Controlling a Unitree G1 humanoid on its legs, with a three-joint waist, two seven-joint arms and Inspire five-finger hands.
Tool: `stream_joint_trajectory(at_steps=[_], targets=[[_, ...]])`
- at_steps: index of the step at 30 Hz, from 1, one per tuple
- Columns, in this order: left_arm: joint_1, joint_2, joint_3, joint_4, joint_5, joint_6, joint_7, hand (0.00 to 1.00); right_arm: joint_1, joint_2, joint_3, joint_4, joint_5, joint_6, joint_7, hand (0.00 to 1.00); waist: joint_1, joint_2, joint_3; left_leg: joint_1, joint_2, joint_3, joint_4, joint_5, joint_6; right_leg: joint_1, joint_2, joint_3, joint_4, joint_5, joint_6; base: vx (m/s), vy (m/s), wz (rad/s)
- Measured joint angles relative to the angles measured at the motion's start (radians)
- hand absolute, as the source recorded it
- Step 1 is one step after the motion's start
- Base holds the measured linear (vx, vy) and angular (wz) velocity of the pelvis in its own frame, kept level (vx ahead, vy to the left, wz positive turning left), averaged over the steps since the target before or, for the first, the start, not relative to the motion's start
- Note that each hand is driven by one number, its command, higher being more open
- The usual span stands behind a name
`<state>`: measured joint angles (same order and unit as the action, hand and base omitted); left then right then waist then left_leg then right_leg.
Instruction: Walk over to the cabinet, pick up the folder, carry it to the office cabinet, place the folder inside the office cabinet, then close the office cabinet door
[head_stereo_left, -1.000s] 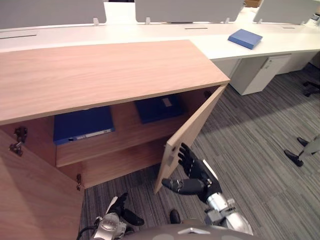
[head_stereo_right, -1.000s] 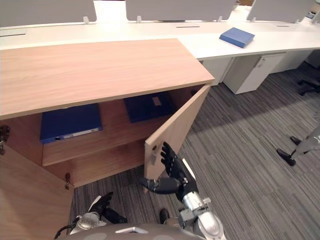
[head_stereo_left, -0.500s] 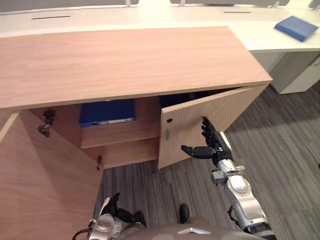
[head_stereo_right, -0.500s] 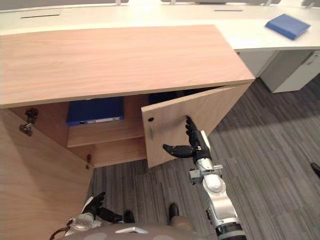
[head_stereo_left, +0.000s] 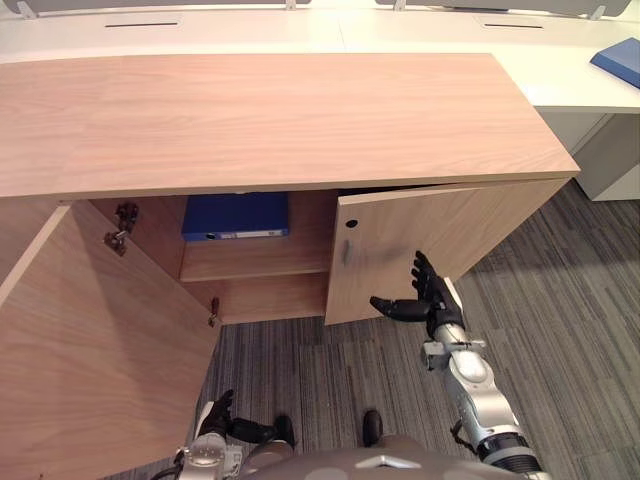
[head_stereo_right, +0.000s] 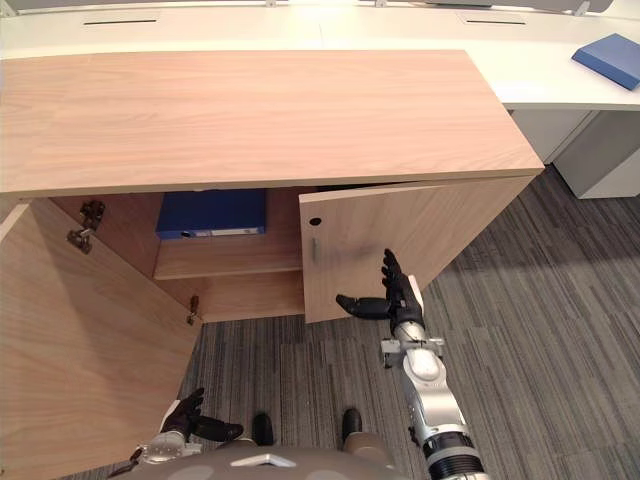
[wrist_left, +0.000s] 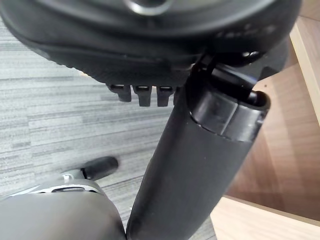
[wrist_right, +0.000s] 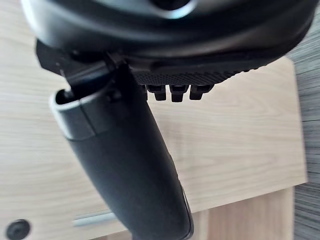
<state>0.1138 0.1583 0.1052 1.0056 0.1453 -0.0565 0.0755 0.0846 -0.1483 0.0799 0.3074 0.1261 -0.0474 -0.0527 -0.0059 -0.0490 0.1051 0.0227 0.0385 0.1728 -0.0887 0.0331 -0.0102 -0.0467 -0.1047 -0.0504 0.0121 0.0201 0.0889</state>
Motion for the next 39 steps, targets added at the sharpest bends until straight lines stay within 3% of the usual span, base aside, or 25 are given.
stream_joint_trajectory(at_steps=[8,14,21,23,26,30,35,36,39], targets=[[-0.003,-0.001,-0.003,0.000,0.001,0.001,-0.024,1.00,0.059,0.025,-0.024,0.300,-0.123,0.010,0.019,1.00,-0.005,0.004,0.001,0.018,0.000,0.000,-0.004,0.000,0.000,0.018,0.000,-0.001,-0.003,-0.002,-0.001,0.00,0.000,0.00],[0.002,-0.008,-0.003,0.000,-0.002,0.001,-0.029,1.00,0.057,0.044,-0.089,0.472,-0.124,0.026,0.018,1.00,-0.005,0.018,0.003,0.040,0.000,0.014,-0.005,0.000,0.000,0.030,0.000,0.015,0.001,-0.003,-0.001,-0.02,0.007,-0.06],[0.016,-0.010,0.003,0.000,-0.062,0.002,-0.025,1.00,0.043,0.048,-0.140,0.536,-0.080,0.034,-0.006,1.00,-0.003,0.024,0.006,0.048,-0.002,0.056,0.000,-0.004,-0.002,-0.005,0.003,0.060,0.049,-0.011,0.001,-0.02,0.011,-0.19],[0.018,-0.013,0.025,0.000,-0.077,0.002,-0.019,1.00,0.037,0.053,-0.140,0.536,-0.075,0.034,-0.014,1.00,-0.001,0.025,0.008,0.045,-0.004,0.059,0.000,-0.003,-0.001,-0.034,0.005,0.083,0.113,-0.042,0.004,-0.03,-0.002,-0.03],[0.018,-0.036,0.110,-0.004,-0.108,0.001,-0.003,1.00,0.048,0.079,-0.143,0.537,-0.049,0.035,-0.022,1.00,0.002,0.029,0.006,0.042,-0.007,-0.006,-0.005,-0.003,-0.009,-0.040,0.003,0.071,0.185,-0.126,0.014,-0.01,-0.044,0.54],[0.041,-0.064,0.171,-0.004,-0.157,0.002,0.010,1.00,0.045,0.089,-0.157,0.537,-0.046,0.035,-0.023,1.00,0.019,0.043,-0.006,0.033,-0.009,-0.072,0.000,0.003,-0.005,-0.007,0.003,0.031,0.177,-0.143,0.009,0.07,-0.036,0.52],[0.052,-0.069,0.271,-0.030,-0.226,0.003,0.027,1.00,0.042,0.110,-0.177,0.533,-0.047,0.035,-0.027,1.00,0.044,0.040,-0.009,0.031,-0.006,-0.180,0.005,0.004,-0.007,0.052,0.002,-0.037,0.176,-0.156,-0.018,0.09,-0.038,0.79],[0.052,-0.067,0.316,-0.071,-0.258,0.003,0.040,1.00,0.037,0.111,-0.175,0.525,-0.047,0.035,-0.034,1.00,0.056,0.039,-0.009,0.021,-0.008,-0.244,0.028,-0.001,-0.014,0.084,-0.002,-0.074,0.182,-0.171,-0.029,0.04,-0.053,1.14],[0.045,-0.062,0.353,-0.095,-0.272,0.004,0.057,1.00,0.026,0.116,-0.175,0.478,-0.048,0.034,-0.038,1.00,0.062,0.038,-0.010,-0.004,-0.021,-0.290,0.066,-0.011,-0.028,0.099,-0.016,-0.109,0.189,-0.206,-0.026,-0.01,-0.068,0.66]])
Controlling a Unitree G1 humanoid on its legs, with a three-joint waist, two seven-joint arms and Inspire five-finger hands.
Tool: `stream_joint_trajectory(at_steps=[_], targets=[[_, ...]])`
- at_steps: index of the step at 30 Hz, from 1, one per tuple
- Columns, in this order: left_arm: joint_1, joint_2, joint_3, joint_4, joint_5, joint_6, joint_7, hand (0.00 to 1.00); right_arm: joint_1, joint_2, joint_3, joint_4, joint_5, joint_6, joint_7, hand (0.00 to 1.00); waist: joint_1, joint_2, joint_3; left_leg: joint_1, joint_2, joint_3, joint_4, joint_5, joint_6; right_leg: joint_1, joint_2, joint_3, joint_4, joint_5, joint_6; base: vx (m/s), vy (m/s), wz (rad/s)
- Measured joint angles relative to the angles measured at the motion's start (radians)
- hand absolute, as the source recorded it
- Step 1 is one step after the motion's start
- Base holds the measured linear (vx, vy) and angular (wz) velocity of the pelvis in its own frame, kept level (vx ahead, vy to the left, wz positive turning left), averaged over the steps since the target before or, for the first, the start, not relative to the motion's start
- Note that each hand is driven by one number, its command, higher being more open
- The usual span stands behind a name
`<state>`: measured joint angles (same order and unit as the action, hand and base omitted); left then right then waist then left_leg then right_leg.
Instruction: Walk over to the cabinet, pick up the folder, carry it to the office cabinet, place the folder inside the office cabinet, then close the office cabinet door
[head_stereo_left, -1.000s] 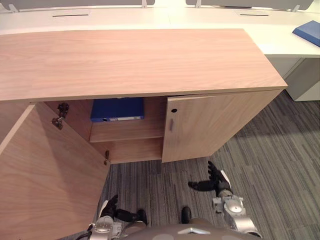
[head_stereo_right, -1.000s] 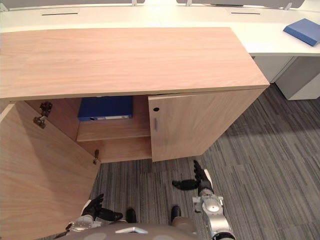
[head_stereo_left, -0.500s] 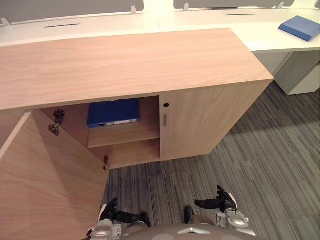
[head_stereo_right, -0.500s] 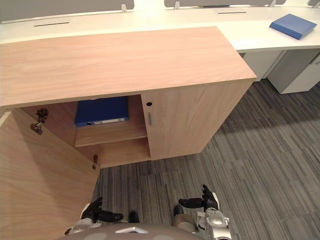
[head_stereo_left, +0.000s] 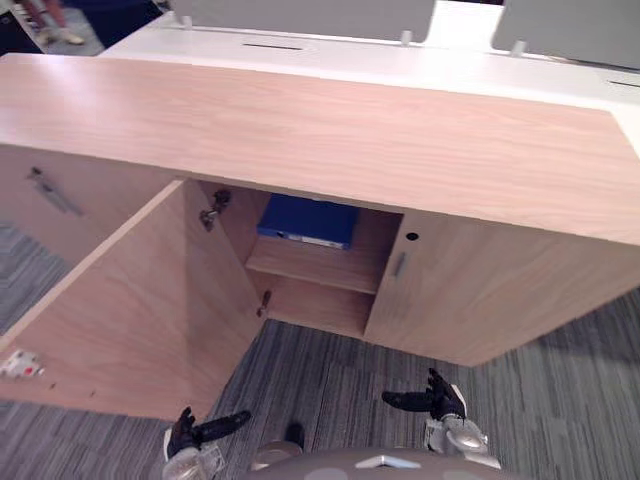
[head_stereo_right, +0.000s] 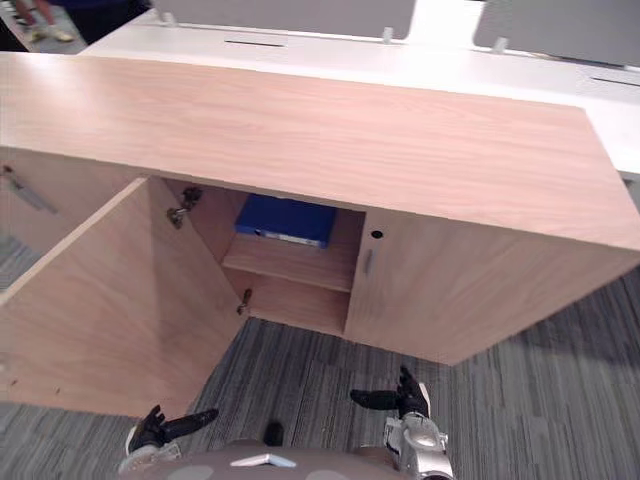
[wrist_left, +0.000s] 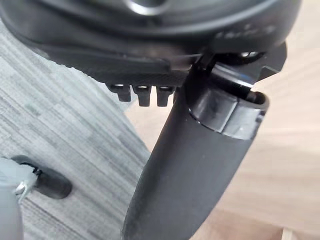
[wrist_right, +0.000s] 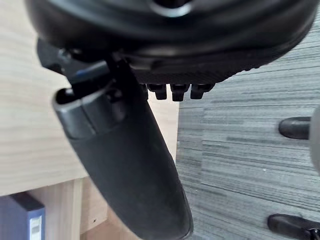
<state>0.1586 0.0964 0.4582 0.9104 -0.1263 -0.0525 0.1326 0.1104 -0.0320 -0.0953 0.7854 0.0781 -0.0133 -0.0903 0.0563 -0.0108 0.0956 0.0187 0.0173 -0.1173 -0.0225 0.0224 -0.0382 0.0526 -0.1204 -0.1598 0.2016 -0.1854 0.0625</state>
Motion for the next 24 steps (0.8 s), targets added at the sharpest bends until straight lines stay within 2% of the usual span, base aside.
stream_joint_trajectory(at_steps=[3,6,10,12,15,18,24], targets=[[-0.015,0.014,0.007,-0.002,-0.003,0.011,0.005,1.00,-0.008,-0.001,0.001,-0.016,0.000,0.001,-0.003,1.00,0.001,0.004,0.002,-0.017,-0.007,-0.033,0.031,-0.008,-0.002,0.004,-0.013,-0.037,0.028,-0.030,-0.001,-0.08,-0.066,0.33],[-0.035,0.033,0.086,-0.002,-0.022,0.021,0.007,1.00,-0.007,0.000,0.002,-0.024,0.000,0.002,-0.004,1.00,0.010,0.004,0.002,-0.023,-0.004,-0.035,0.053,-0.019,-0.008,0.016,-0.011,-0.056,0.026,-0.035,-0.003,-0.06,-0.050,0.17],[-0.057,0.137,0.201,-0.002,-0.043,0.034,0.012,1.00,-0.002,0.000,0.003,-0.029,0.000,0.002,-0.011,1.00,0.019,-0.002,-0.001,-0.021,-0.007,-0.034,0.065,-0.040,-0.008,0.037,-0.012,-0.062,0.008,-0.035,-0.002,-0.01,-0.013,0.03],[-0.077,0.227,0.271,-0.005,-0.067,0.034,0.015,1.00,0.000,0.000,0.008,-0.033,0.000,0.002,-0.017,1.00,0.026,-0.010,-0.006,-0.020,-0.010,-0.033,0.067,-0.045,-0.007,0.052,-0.016,-0.064,-0.007,-0.033,0.002,0.06,0.003,0.04],[-0.106,0.318,0.327,-0.011,-0.084,0.034,0.024,1.00,0.006,-0.001,0.008,-0.035,0.001,0.001,-0.022,1.00,0.035,-0.009,-0.006,-0.002,-0.020,-0.034,0.065,-0.051,-0.003,0.078,-0.027,-0.069,-0.023,-0.032,0.004,0.08,0.013,0.07],[-0.141,0.408,0.321,-0.039,-0.062,0.053,0.025,1.00,0.020,0.000,0.031,-0.047,0.000,0.000,-0.026,1.00,0.046,-0.006,-0.004,0.010,-0.028,-0.035,0.058,-0.053,0.000,0.098,-0.034,-0.072,-0.034,-0.030,0.005,0.08,0.022,0.10],[-0.146,0.416,0.316,-0.146,-0.116,0.053,0.046,1.00,0.042,0.012,0.047,-0.052,0.000,0.000,-0.025,1.00,0.048,-0.012,-0.008,0.021,-0.032,-0.034,0.056,-0.053,0.000,0.117,-0.034,-0.060,-0.043,-0.030,0.005,0.01,-0.007,0.08]])
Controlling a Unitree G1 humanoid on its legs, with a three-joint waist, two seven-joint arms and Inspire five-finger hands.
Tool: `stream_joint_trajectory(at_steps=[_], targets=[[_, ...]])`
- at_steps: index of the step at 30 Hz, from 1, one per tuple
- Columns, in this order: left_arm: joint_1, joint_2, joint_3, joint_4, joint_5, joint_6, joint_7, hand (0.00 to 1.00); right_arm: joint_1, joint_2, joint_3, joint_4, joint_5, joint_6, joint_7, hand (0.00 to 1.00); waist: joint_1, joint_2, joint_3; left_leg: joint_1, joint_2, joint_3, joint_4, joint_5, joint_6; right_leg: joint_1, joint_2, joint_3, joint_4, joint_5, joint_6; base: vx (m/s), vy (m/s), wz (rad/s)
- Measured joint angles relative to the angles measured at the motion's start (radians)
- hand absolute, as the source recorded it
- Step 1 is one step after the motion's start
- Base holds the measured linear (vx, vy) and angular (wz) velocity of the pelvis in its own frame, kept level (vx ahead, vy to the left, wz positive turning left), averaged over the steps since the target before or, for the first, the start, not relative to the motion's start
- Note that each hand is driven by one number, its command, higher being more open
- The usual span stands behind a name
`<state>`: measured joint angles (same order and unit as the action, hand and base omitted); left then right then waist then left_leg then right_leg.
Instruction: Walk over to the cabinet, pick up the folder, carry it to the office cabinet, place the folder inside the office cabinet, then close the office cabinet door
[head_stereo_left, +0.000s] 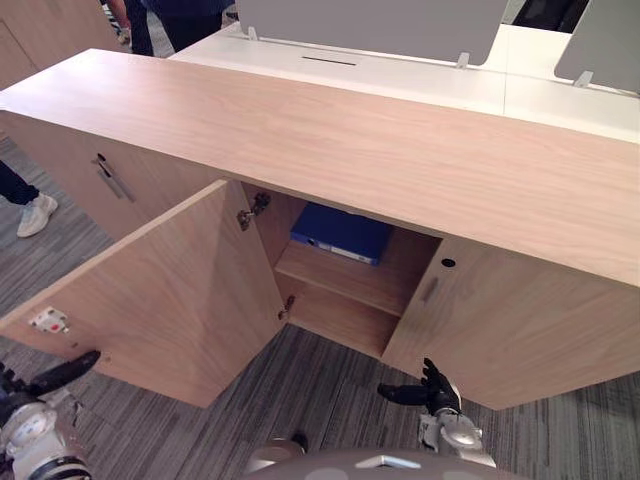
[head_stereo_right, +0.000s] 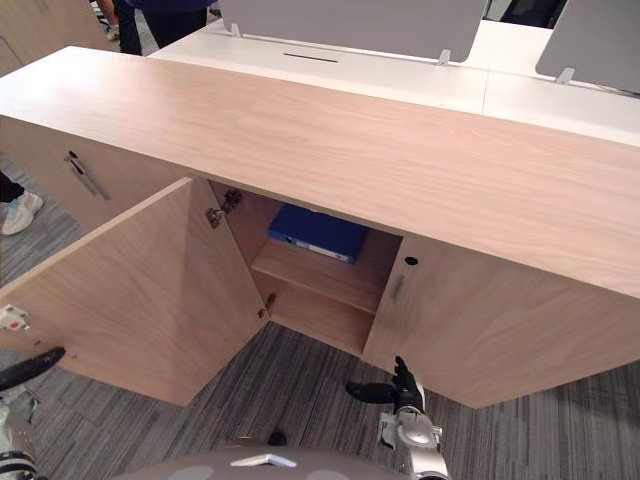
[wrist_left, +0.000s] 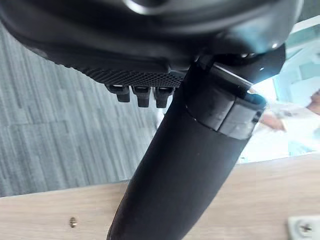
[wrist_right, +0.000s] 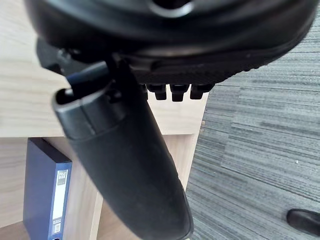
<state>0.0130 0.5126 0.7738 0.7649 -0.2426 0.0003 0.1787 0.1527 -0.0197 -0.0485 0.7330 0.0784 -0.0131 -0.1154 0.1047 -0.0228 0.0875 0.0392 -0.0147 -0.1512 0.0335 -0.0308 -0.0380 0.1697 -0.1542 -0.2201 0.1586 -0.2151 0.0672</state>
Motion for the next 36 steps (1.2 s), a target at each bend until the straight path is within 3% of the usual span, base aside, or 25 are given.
stream_joint_trajectory(at_steps=[6,11,21,36], targets=[[0.013,-0.060,-0.177,-0.156,-0.023,-0.025,0.032,1.00,0.015,0.000,0.004,0.003,-0.019,0.000,0.001,1.00,0.009,-0.006,-0.007,0.012,0.010,-0.018,-0.048,0.033,0.000,-0.003,0.011,0.000,0.000,0.000,0.000,-0.07,-0.036,0.07],[0.045,-0.114,-0.237,-0.194,-0.044,-0.062,0.053,1.00,0.019,-0.012,0.004,0.037,-0.040,0.008,0.002,1.00,-0.002,-0.005,-0.019,0.027,0.018,-0.024,-0.123,0.083,0.002,-0.020,0.017,0.010,0.000,0.005,-0.003,-0.09,-0.013,0.04],[0.096,-0.214,-0.301,-0.194,-0.055,-0.088,0.056,1.00,0.015,-0.022,-0.009,0.085,-0.042,0.013,0.005,1.00,-0.005,0.010,-0.022,0.015,0.017,-0.026,-0.127,0.102,-0.001,-0.029,0.032,0.028,-0.012,0.015,-0.002,-0.06,-0.005,0.00],[0.210,-0.290,-0.408,-0.221,-0.081,-0.109,0.055,1.00,0.013,-0.026,-0.010,0.119,-0.078,0.013,0.020,1.00,-0.006,0.032,-0.009,0.029,0.020,0.005,-0.127,0.106,0.001,-0.035,0.036,0.078,-0.015,0.031,0.003,-0.04,0.000,-0.06]])
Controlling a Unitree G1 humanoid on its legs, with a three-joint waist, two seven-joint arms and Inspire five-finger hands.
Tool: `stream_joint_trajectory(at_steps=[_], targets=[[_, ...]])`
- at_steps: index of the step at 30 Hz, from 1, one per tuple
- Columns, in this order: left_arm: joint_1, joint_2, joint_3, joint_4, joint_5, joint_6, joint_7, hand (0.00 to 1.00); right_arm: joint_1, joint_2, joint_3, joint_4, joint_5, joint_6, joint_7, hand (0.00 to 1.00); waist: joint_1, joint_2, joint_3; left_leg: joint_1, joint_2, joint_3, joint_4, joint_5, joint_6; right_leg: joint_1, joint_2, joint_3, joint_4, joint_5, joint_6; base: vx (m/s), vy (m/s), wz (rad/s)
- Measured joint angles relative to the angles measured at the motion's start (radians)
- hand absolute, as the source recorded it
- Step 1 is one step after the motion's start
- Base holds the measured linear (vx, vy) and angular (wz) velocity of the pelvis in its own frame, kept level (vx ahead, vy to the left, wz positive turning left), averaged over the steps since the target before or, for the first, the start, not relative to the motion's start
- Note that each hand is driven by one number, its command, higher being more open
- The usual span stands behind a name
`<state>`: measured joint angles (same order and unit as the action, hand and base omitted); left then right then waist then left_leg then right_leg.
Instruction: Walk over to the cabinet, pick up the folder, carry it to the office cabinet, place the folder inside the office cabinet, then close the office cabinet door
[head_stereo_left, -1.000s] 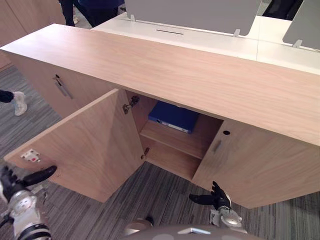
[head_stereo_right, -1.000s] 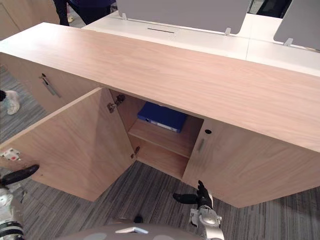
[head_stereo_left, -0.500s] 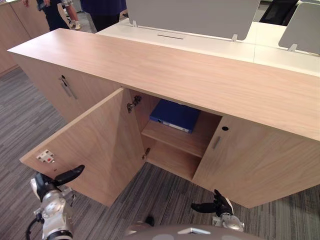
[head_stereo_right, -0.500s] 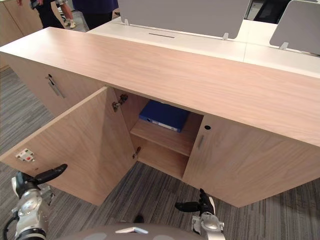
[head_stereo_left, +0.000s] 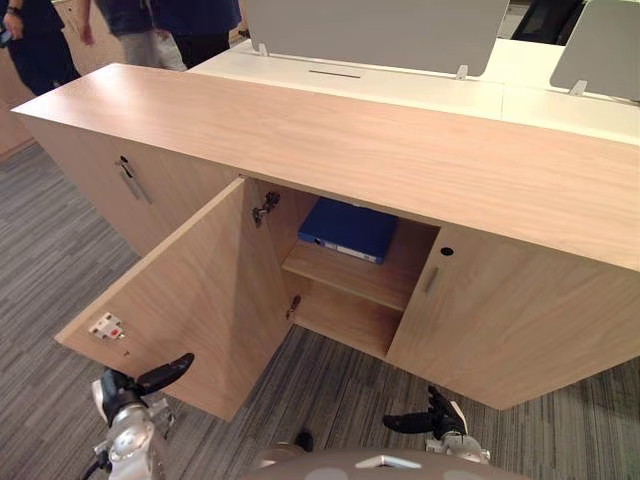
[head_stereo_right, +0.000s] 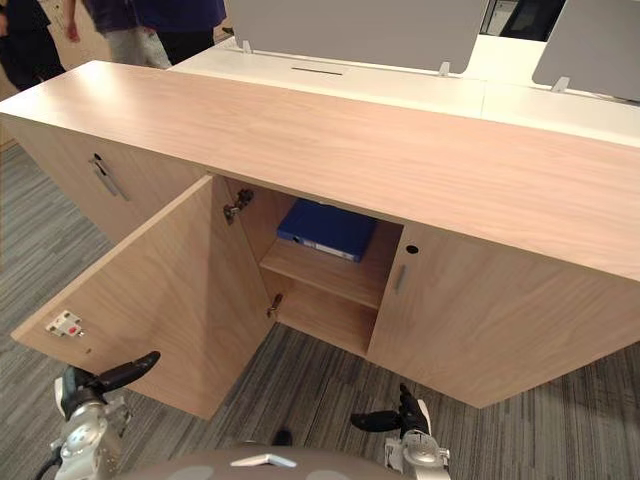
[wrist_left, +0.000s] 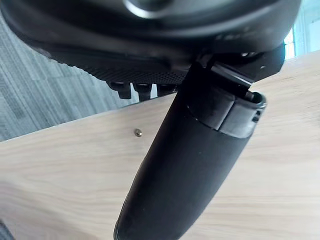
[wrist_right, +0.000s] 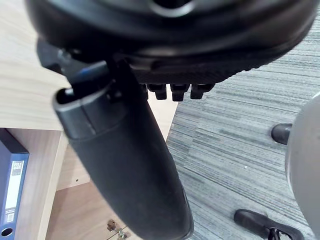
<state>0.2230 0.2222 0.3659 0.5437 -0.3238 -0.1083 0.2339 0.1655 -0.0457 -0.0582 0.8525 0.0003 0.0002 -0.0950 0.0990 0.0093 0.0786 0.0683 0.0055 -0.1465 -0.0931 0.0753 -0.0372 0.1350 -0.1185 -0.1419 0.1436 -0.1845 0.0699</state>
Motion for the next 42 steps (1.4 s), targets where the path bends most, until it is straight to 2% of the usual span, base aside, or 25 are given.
stream_joint_trajectory(at_steps=[9,14,18,23,25,28,29,31,32,34,37,42], targets=[[0.065,-0.035,-0.093,-0.011,-0.039,0.002,-0.020,1.00,-0.004,-0.004,0.000,0.004,0.000,0.000,0.004,1.00,-0.008,0.011,0.009,-0.014,0.007,0.008,0.001,0.010,-0.003,-0.027,0.006,0.026,0.005,0.005,0.007,-0.03,0.000,-0.02],[0.090,-0.040,-0.175,0.003,-0.039,0.046,-0.032,1.00,-0.022,-0.004,0.001,0.004,0.000,0.000,0.005,1.00,-0.012,0.017,0.025,-0.053,0.022,0.024,0.001,0.014,-0.012,-0.080,0.021,0.050,0.015,0.010,0.001,-0.03,-0.012,-0.09],[0.132,-0.050,-0.270,0.005,-0.039,0.077,-0.073,1.00,-0.034,-0.004,0.002,-0.005,-0.001,0.000,0.004,1.00,-0.031,0.021,0.038,-0.081,0.031,0.044,0.005,0.018,-0.017,-0.117,0.036,0.079,0.018,0.020,-0.007,-0.01,-0.010,-0.14],[0.150,-0.055,-0.403,0.005,-0.039,0.084,-0.153,1.00,-0.039,-0.009,0.009,-0.019,-0.005,0.000,0.003,1.00,-0.057,0.030,0.047,-0.086,0.046,0.069,0.005,0.017,-0.022,-0.140,0.047,0.105,0.028,0.021,-0.012,-0.02,-0.008,-0.18],[0.135,-0.054,-0.458,-0.005,-0.038,0.083,-0.186,1.00,-0.034,-0.007,0.012,-0.035,-0.008,0.000,0.003,1.00,-0.064,0.030,0.047,-0.083,0.057,0.089,0.005,0.015,-0.024,-0.152,0.052,0.124,0.036,0.021,-0.015,-0.02,-0.009,-0.28],[0.101,-0.065,-0.526,-0.027,-0.038,0.087,-0.214,1.00,-0.035,-0.006,0.012,-0.050,-0.009,0.000,0.003,1.00,-0.092,0.032,0.049,-0.082,0.063,0.116,0.006,0.013,-0.027,-0.170,0.062,0.151,0.046,0.022,-0.020,-0.01,-0.011,-0.30],[0.065,-0.077,-0.570,-0.038,-0.040,0.087,-0.221,1.00,-0.035,-0.006,0.011,-0.055,-0.010,0.000,0.002,1.00,-0.111,0.034,0.050,-0.077,0.068,0.126,0.006,0.010,-0.031,-0.171,0.067,0.160,0.046,0.022,-0.022,0.00,-0.010,-0.18],[0.043,-0.072,-0.610,-0.043,-0.043,0.083,-0.222,1.00,-0.036,-0.013,0.011,-0.055,-0.011,0.000,0.001,1.00,-0.111,0.039,0.053,-0.068,0.072,0.142,0.006,0.005,-0.038,-0.170,0.071,0.175,0.047,0.023,-0.023,0.01,-0.004,-0.26],[0.037,-0.071,-0.622,-0.048,-0.043,0.074,-0.224,1.00,-0.037,-0.017,0.011,-0.055,-0.011,0.000,0.000,1.00,-0.115,0.041,0.055,-0.066,0.073,0.147,0.006,0.003,-0.041,-0.170,0.072,0.180,0.048,0.023,-0.023,0.02,0.000,-0.34],[0.039,-0.059,-0.628,-0.112,-0.063,0.051,-0.313,1.00,-0.041,-0.032,0.009,-0.056,-0.008,-0.001,0.004,1.00,-0.127,0.052,0.065,-0.051,0.079,0.179,0.006,-0.007,-0.042,-0.171,0.079,0.209,0.050,0.023,-0.024,0.03,0.005,-0.37],[0.029,-0.013,-0.611,-0.147,-0.106,0.029,-0.393,1.00,-0.042,-0.048,0.009,-0.055,-0.006,-0.002,0.020,1.00,-0.135,0.067,0.070,-0.034,0.089,0.222,0.006,-0.024,-0.049,-0.177,0.090,0.247,0.048,0.023,-0.025,0.03,0.009,-0.42],[-0.024,0.045,-0.574,-0.127,-0.139,0.029,-0.418,1.00,-0.053,-0.063,0.009,-0.054,-0.005,-0.002,0.040,1.00,-0.166,0.074,0.070,-0.035,0.095,0.244,0.006,-0.033,-0.045,-0.185,0.099,0.264,0.043,0.025,-0.029,0.05,0.007,-0.17]])
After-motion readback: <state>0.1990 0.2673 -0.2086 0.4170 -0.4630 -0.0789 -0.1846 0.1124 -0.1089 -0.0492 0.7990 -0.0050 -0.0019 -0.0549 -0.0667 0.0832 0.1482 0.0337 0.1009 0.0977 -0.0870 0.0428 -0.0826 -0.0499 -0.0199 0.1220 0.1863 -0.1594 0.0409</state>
